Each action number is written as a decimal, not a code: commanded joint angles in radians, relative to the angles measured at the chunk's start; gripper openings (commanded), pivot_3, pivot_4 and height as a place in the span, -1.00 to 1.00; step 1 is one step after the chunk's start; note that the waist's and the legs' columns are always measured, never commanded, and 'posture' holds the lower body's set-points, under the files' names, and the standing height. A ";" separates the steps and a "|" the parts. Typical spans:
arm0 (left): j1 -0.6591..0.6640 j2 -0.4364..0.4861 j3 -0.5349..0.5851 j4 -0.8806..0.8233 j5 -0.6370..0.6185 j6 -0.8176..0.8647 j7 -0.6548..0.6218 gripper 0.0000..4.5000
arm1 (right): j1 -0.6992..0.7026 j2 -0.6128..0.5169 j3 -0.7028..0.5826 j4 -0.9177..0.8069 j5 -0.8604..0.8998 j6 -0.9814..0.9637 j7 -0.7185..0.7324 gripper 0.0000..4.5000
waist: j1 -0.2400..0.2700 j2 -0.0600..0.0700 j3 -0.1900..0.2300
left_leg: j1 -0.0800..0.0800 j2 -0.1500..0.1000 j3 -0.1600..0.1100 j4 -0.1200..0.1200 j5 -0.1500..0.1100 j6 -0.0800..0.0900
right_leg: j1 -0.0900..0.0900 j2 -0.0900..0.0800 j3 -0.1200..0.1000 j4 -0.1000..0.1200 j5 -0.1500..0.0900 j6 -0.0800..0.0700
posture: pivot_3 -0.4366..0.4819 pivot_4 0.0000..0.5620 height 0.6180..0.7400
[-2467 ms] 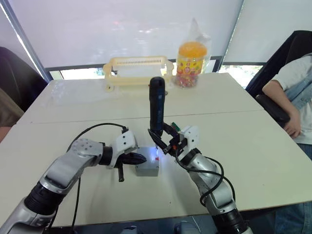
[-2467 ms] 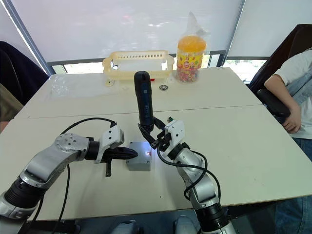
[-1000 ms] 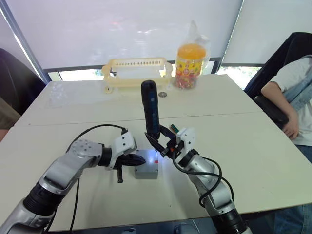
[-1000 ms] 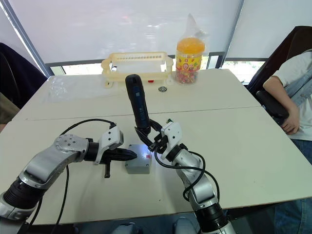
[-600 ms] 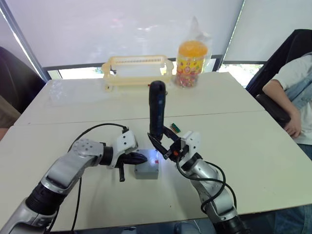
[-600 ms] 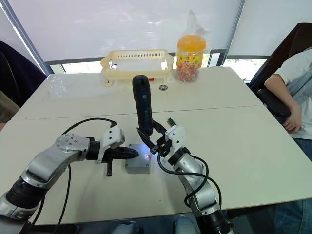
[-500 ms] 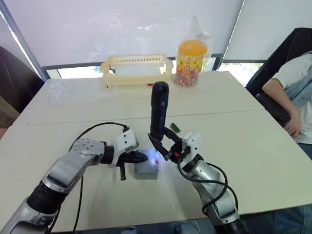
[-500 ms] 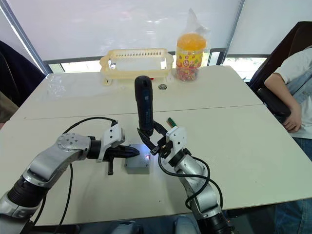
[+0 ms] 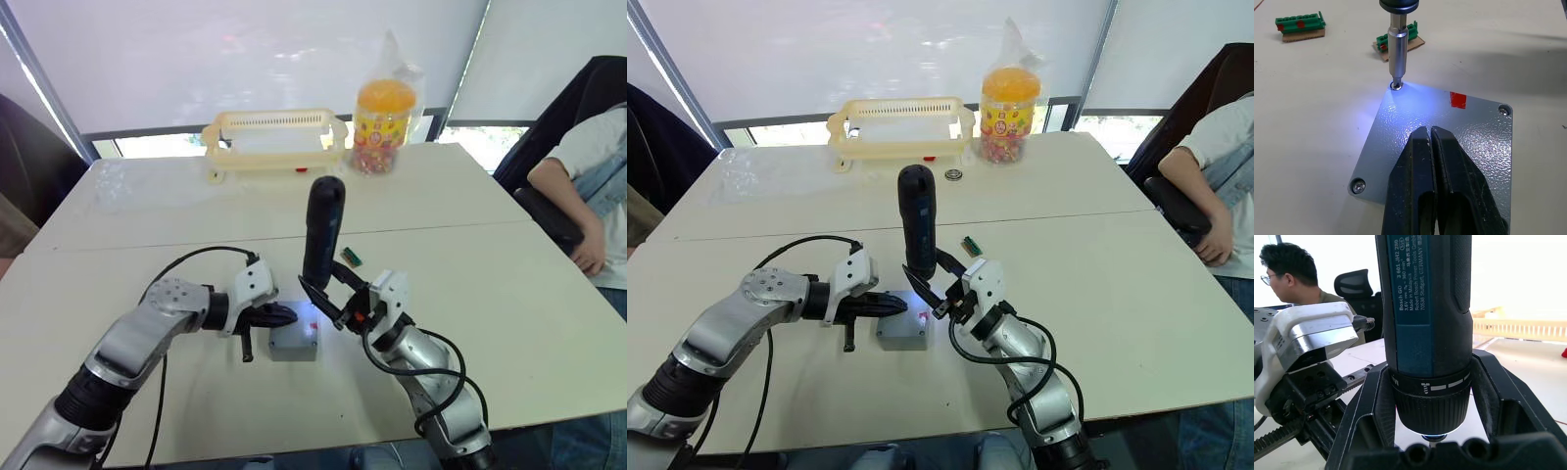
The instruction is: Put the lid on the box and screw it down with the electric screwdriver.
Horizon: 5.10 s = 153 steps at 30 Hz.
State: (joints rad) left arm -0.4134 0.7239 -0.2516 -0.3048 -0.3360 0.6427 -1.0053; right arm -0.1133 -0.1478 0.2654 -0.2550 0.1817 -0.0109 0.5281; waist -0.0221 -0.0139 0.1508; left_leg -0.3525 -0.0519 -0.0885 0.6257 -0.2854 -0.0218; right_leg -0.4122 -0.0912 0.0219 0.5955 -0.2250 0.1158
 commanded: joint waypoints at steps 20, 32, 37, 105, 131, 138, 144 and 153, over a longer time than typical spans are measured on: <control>0.011 0.010 -0.025 0.008 0.017 0.036 -0.008 -0.97 | 0.008 -0.032 0.096 0.247 -0.053 0.108 0.090 -0.21 | -0.001 0.000 -0.001 | 0.013 0.012 0.001 0.000 -0.005 -0.004 | 0.010 0.010 0.000 0.000 -0.003 -0.008 | -0.05 -0.47 1.00; 0.015 0.011 -0.022 0.012 0.019 0.032 -0.003 -0.97 | -0.004 -0.027 0.065 0.213 -0.021 0.125 0.081 -0.21 | -0.001 0.001 -0.005 | 0.014 0.013 0.001 0.000 -0.006 -0.004 | 0.010 0.011 0.000 0.000 -0.004 -0.009 | -0.05 -0.47 1.00; 0.010 0.005 -0.026 0.030 0.025 0.017 -0.003 -0.97 | -0.043 -0.015 0.026 0.048 0.027 0.177 0.041 -0.21 | 0.002 0.003 -0.003 | 0.012 0.013 0.001 0.000 -0.006 -0.004 | 0.009 0.011 0.000 0.000 -0.004 -0.009 | -0.05 -0.47 1.00; 0.023 -0.001 -0.039 0.030 0.027 0.009 -0.004 -0.97 | -0.117 0.005 -0.009 -0.185 0.044 0.210 -0.069 -0.21 | 0.005 0.005 0.011 | -0.005 0.012 0.004 0.007 -0.006 -0.005 | -0.008 0.011 0.000 0.007 0.001 -0.010 | -0.05 -0.47 1.00; 0.030 0.001 -0.035 0.024 0.025 0.014 0.001 -0.97 | -0.090 0.007 0.000 -0.106 0.011 0.142 -0.068 -0.21 | 0.004 0.004 0.011 | -0.003 0.011 0.004 0.013 -0.006 -0.005 | -0.008 0.012 0.000 0.019 0.000 -0.012 | -0.05 -0.47 1.00; 0.030 0.004 -0.034 0.025 0.027 0.012 -0.001 -0.97 | -0.118 0.018 -0.013 -0.150 0.029 0.176 -0.080 -0.21 | 0.004 0.004 0.011 | -0.003 0.011 0.003 0.013 -0.006 -0.005 | -0.008 0.012 0.000 0.019 0.000 -0.011 | -0.05 -0.47 1.00; 0.024 -0.001 -0.038 0.032 0.028 0.009 -0.003 -0.97 | -0.134 0.026 -0.014 -0.157 0.033 0.188 -0.089 -0.21 | 0.004 0.004 0.011 | -0.003 0.011 0.003 0.014 -0.006 -0.005 | -0.008 0.012 0.000 0.019 0.000 -0.011 | -0.05 -0.47 1.00; 0.027 0.003 -0.035 0.033 0.029 0.008 -0.003 -0.97 | -0.121 0.026 -0.008 -0.138 0.030 0.175 -0.087 -0.21 | 0.004 0.004 0.011 | -0.003 0.011 0.003 0.014 -0.006 -0.005 | -0.008 0.012 0.000 0.019 0.000 -0.011 | -0.05 -0.47 1.00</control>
State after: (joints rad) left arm -0.4097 0.7080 -0.2516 -0.3000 -0.3359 0.6211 -1.0015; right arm -0.2193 -0.1377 0.2639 -0.3473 0.1984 0.2003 0.4393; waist -0.0178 -0.0094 0.1614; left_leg -0.3560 -0.0405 -0.0850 0.6393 -0.2911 -0.0269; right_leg -0.4202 -0.0795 0.0223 0.6141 -0.2249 0.1044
